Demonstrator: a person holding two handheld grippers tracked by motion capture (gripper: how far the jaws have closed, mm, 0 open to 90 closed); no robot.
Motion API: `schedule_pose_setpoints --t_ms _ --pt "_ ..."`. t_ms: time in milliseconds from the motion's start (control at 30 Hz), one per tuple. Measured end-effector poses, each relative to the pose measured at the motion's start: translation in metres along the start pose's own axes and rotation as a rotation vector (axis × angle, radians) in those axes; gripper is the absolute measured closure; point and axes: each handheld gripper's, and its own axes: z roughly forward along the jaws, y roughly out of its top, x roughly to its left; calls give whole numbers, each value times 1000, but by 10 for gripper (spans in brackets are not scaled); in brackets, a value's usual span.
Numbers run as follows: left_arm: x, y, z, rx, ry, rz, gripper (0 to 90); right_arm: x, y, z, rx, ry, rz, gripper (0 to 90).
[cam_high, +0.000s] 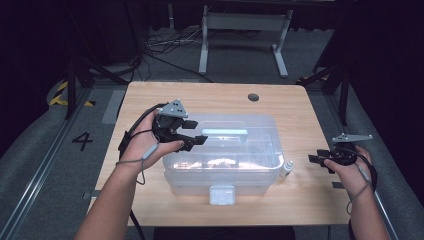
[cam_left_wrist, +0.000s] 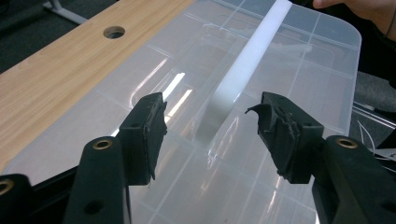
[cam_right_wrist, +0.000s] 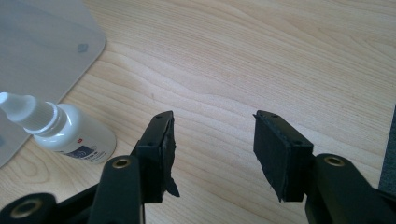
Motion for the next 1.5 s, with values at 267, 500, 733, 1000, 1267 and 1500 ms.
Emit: schedule_pose_setpoints --t_ms 267,500,733,1000,1267,1500 --pt "-1 0 18 35 39 20 438 1 1 2 3 2 -6 492" --pt "-2 0 25 50 46 15 551 1 1 2 3 3 -10 490" --pt "-6 1 27 46 33 29 690 2 1 2 0 7 -3 484" --pt "-8 3 27 62 73 66 751 2 0 1 2 3 0 481" --pt "-8 10 26 109 75 68 757 3 -3 -1 -1 -1 -1 481" --pt "-4 18 24 116 80 57 757 2 -7 -10 -11 -12 10 481"
